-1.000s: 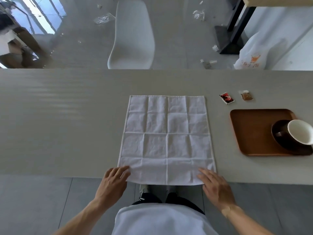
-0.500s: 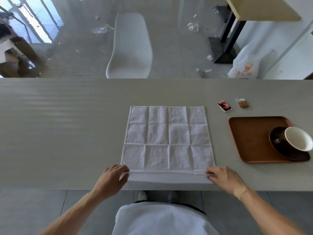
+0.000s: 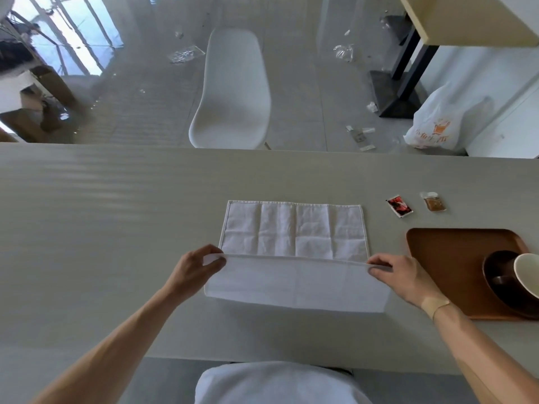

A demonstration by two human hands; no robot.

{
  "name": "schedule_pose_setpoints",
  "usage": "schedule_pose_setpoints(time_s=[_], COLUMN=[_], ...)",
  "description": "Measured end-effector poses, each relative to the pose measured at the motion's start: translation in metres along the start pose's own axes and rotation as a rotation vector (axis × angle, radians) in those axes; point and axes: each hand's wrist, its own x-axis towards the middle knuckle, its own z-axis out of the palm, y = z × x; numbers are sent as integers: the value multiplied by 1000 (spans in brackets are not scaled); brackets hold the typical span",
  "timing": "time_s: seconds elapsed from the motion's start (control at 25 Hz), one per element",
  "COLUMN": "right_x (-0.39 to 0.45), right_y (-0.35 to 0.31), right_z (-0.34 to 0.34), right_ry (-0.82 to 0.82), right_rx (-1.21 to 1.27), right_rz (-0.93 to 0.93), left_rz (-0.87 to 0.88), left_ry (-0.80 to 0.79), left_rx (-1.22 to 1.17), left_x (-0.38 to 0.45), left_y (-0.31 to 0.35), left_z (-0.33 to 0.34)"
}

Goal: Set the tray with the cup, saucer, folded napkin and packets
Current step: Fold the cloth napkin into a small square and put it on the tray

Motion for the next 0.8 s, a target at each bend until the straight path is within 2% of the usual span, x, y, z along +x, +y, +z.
schedule_pose_setpoints(time_s=[0.4, 0.8], right_x=[107, 191], right_y=[-22, -8], right_z=[-24, -2], right_ry=[101, 95], right_rx=[30, -92], right_rz=[9, 134], left_rz=[-145, -313], left_ry=[67, 96], left_rx=[-141, 67], left_x=[115, 193], left_y=[17, 3], left_z=[-4, 36])
